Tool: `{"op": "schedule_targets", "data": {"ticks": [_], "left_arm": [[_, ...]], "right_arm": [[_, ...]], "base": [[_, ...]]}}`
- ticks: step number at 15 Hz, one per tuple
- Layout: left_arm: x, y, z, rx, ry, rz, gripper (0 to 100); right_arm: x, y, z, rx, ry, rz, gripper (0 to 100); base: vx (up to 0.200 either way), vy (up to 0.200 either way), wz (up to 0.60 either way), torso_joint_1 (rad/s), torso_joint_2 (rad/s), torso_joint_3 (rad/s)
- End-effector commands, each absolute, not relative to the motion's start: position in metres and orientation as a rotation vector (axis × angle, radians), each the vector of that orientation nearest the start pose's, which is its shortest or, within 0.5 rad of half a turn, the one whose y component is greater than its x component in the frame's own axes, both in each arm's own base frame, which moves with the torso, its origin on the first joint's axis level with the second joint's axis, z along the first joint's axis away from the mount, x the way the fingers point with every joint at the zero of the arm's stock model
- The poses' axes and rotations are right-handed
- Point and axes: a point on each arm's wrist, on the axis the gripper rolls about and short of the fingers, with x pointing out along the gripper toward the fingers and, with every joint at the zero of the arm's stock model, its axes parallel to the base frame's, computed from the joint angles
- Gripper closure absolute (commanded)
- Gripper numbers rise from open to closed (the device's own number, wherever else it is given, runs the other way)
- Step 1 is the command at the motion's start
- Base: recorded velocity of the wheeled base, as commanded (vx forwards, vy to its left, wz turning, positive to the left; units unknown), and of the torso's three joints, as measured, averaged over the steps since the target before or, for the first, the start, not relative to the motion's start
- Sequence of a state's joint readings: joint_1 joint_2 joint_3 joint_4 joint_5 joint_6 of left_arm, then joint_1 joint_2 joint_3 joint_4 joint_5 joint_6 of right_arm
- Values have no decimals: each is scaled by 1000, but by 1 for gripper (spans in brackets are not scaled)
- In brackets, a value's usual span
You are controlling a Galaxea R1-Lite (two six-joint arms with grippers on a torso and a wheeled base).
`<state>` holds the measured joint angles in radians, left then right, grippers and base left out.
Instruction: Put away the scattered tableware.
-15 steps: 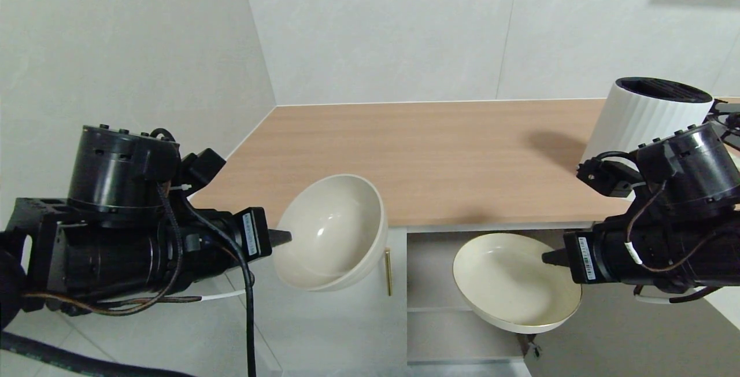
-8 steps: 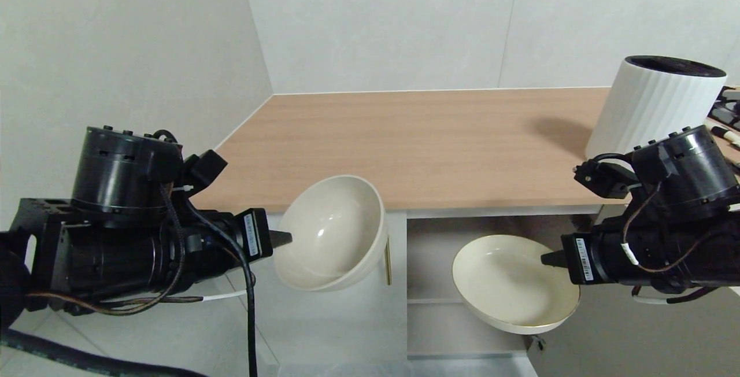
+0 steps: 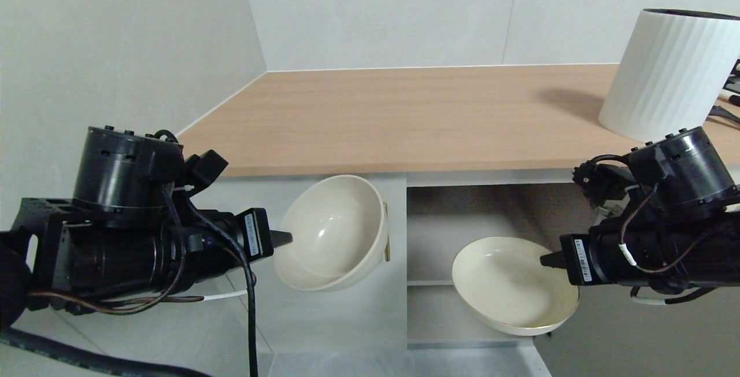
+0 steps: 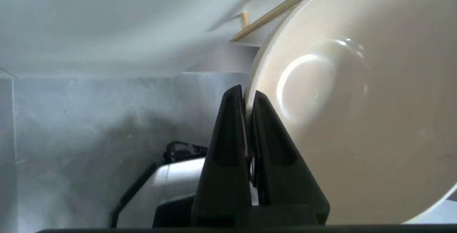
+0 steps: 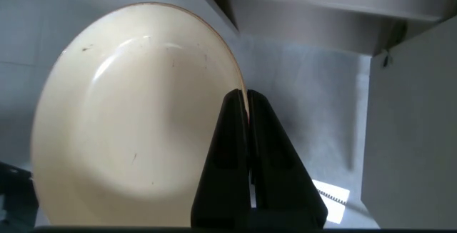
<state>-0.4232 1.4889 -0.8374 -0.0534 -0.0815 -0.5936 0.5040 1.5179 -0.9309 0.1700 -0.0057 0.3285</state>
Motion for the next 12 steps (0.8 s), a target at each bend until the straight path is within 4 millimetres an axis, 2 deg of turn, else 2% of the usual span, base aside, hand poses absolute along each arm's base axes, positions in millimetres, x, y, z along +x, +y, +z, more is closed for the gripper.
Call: {"op": "schedule_targets", "data": {"ticks": [1,7,12], "left_arm": [[223,-102,195,-461,721,-296,100],[224,-103,193,-459,726,-294,100],[224,-103,193,-459,726,-294,100]], "right_arm": [[216,119,195,114,806,347,100],[216,119,194,114,806,347,100],[218,120,191,111,816,344,100]], "base": [[0,0,0,-168,491,305],[0,0,0,-125,424,299],[0,0,0,-17,66,42]]}}
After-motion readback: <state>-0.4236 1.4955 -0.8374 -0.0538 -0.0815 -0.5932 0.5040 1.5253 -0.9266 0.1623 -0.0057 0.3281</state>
